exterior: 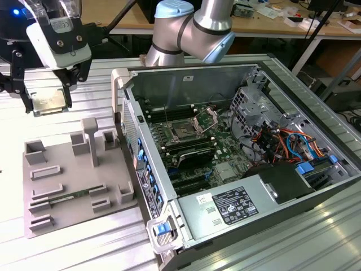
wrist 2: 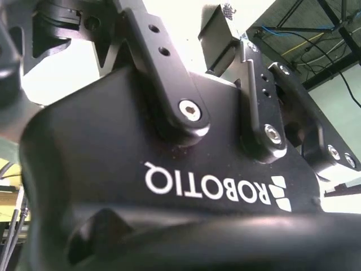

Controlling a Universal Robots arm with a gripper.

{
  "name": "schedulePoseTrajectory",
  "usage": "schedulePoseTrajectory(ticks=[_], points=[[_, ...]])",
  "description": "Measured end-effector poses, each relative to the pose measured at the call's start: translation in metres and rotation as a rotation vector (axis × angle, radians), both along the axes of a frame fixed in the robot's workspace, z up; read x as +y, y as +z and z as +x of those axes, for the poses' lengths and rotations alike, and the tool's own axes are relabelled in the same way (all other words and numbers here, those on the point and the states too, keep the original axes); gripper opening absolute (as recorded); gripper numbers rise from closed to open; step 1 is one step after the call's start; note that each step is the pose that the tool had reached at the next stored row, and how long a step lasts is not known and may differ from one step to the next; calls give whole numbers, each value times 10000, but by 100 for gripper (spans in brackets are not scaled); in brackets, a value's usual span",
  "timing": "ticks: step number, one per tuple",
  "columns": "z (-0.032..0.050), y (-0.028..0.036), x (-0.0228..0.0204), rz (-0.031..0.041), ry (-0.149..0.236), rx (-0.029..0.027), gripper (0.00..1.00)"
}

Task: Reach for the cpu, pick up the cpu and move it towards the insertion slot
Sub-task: 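Pick up the cpu and move it towards the insertion slot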

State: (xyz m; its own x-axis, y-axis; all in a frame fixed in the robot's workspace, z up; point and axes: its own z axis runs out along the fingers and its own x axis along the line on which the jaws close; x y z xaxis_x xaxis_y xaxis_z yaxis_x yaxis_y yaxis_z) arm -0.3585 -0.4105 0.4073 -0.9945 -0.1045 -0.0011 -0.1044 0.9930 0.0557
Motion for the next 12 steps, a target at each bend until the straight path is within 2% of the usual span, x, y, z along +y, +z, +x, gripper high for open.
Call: schedulePoseTrajectory(ticks=[10, 12], points=[[165, 0, 0, 1, -1, -1, 55], [235, 0, 0, 1, 0, 0, 55]])
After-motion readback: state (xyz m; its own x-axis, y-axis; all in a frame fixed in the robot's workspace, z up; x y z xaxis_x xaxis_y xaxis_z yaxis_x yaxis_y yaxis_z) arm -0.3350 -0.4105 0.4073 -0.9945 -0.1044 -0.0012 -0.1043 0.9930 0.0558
